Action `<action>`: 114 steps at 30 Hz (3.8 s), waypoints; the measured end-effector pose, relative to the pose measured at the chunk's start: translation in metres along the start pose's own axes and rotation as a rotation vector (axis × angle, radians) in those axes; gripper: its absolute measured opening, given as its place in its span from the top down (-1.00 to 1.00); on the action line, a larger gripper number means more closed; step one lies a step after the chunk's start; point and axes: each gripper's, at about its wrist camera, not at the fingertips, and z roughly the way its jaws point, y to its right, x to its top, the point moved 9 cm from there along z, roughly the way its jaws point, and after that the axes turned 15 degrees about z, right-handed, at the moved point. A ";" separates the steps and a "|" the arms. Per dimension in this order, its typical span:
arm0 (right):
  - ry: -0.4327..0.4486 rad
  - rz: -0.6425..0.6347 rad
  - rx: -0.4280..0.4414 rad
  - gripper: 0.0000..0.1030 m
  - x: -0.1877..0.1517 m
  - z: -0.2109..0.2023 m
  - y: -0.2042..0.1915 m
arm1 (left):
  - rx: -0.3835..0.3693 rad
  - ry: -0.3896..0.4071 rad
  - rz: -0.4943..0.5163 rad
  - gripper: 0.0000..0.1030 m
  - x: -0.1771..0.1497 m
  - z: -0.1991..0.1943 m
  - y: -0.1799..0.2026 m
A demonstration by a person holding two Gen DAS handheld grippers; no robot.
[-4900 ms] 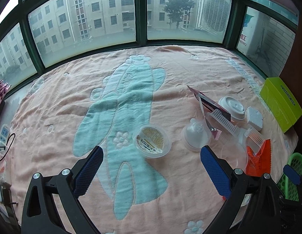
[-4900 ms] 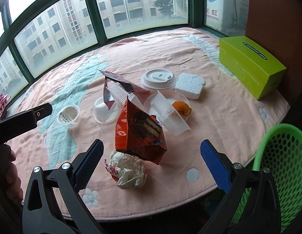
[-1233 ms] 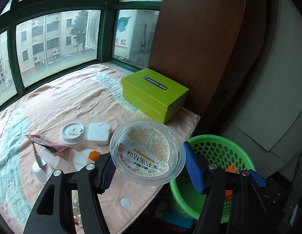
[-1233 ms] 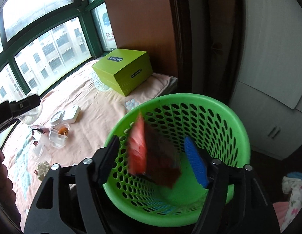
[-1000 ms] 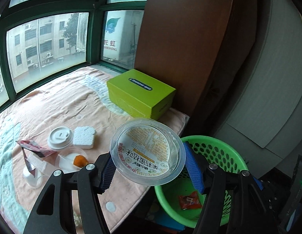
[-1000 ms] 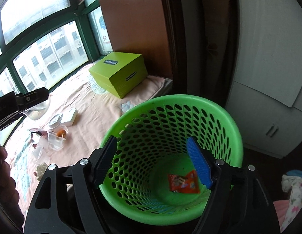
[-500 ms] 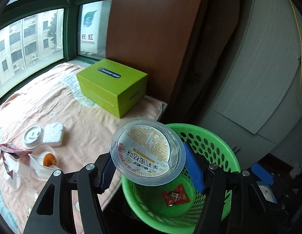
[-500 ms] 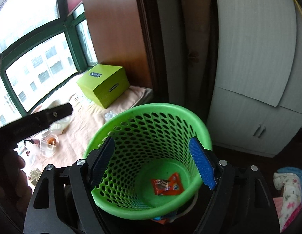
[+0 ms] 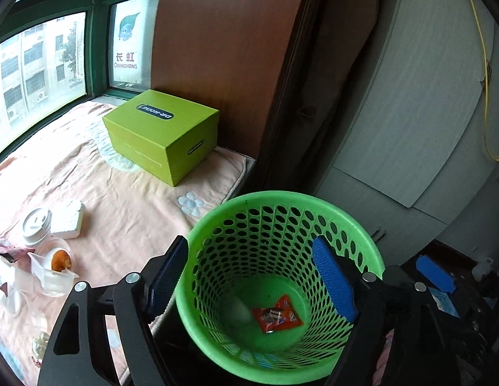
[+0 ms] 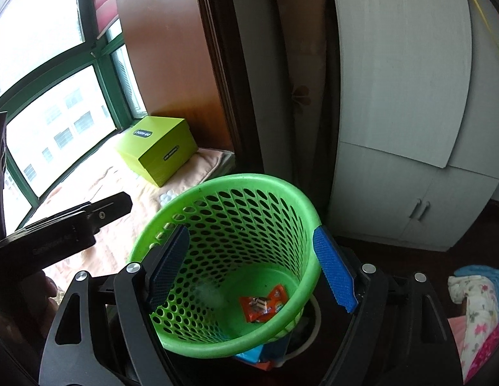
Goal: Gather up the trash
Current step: 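Move both open tools back over the table, then grasp the crumpled white-and-red paper with the left tool, then grasp the clear plastic bowl with the right tool while the left tool holds the paper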
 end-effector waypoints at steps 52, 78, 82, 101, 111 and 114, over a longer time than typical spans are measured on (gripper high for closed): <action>-0.224 -0.326 0.298 -0.57 -0.101 0.026 -0.188 | 0.214 -0.186 -0.386 0.08 -0.218 -0.056 -0.181; -0.319 -0.566 0.514 -0.57 -0.190 0.028 -0.295 | 0.416 -0.001 -0.491 0.24 -0.231 -0.186 -0.237; -0.337 -0.601 0.526 -0.57 -0.210 0.040 -0.309 | 0.438 0.007 -0.520 0.24 -0.236 -0.195 -0.249; -0.399 -0.671 0.490 -0.45 -0.254 0.089 -0.348 | 0.446 0.002 -0.574 0.24 -0.248 -0.194 -0.269; -0.418 -0.675 0.503 -0.17 -0.259 0.092 -0.353 | 0.441 0.004 -0.576 0.24 -0.246 -0.191 -0.271; -0.434 -0.649 0.513 -0.16 -0.255 0.090 -0.350 | 0.438 0.005 -0.575 0.24 -0.244 -0.190 -0.270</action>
